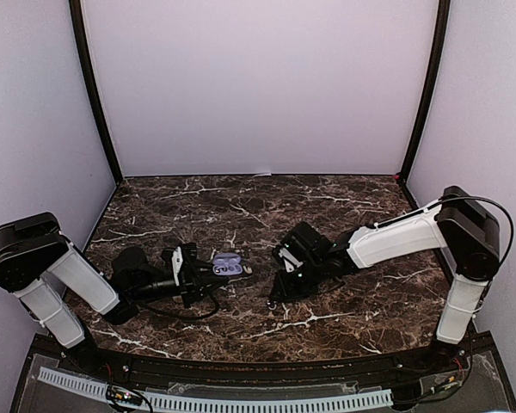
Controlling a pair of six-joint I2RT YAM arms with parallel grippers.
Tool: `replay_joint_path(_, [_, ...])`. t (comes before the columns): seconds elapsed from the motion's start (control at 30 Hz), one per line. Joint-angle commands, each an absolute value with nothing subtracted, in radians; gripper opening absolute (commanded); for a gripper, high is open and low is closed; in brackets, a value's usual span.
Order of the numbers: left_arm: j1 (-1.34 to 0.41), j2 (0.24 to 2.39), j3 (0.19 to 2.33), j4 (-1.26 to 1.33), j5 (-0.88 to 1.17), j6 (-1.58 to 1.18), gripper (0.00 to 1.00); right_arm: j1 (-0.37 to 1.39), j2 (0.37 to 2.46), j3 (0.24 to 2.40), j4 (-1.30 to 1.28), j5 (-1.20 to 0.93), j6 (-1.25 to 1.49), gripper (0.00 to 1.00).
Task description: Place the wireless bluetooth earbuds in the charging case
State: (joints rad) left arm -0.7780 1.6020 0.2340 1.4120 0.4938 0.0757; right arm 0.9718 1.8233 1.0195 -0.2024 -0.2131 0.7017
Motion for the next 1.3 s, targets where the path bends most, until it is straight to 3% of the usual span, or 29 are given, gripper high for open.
replay_joint_path(0.0, [-0.781, 1.568, 0.22, 1.424, 0.509, 0.087, 0.12, 0.98, 1.798, 0.999, -0.18, -0.203, 0.718, 0.25])
replay_joint_path(0.5, [-0.781, 1.569, 0.22, 1.425, 0.509, 0.087, 0.12, 0.997, 1.71, 0.923, -0.193, -0.183, 0.723, 0.25])
replay_joint_path(0.87, [-0.781, 1.571, 0.219, 1.427, 0.509, 0.089, 0.12, 1.034, 1.748, 0.931, -0.163, -0.194, 0.742, 0.11])
replay_joint_path(1.27, [-0.781, 1.566, 0.218, 1.422, 0.503, 0.094, 0.12, 1.031, 1.815, 0.986, -0.166, -0.183, 0.729, 0.09])
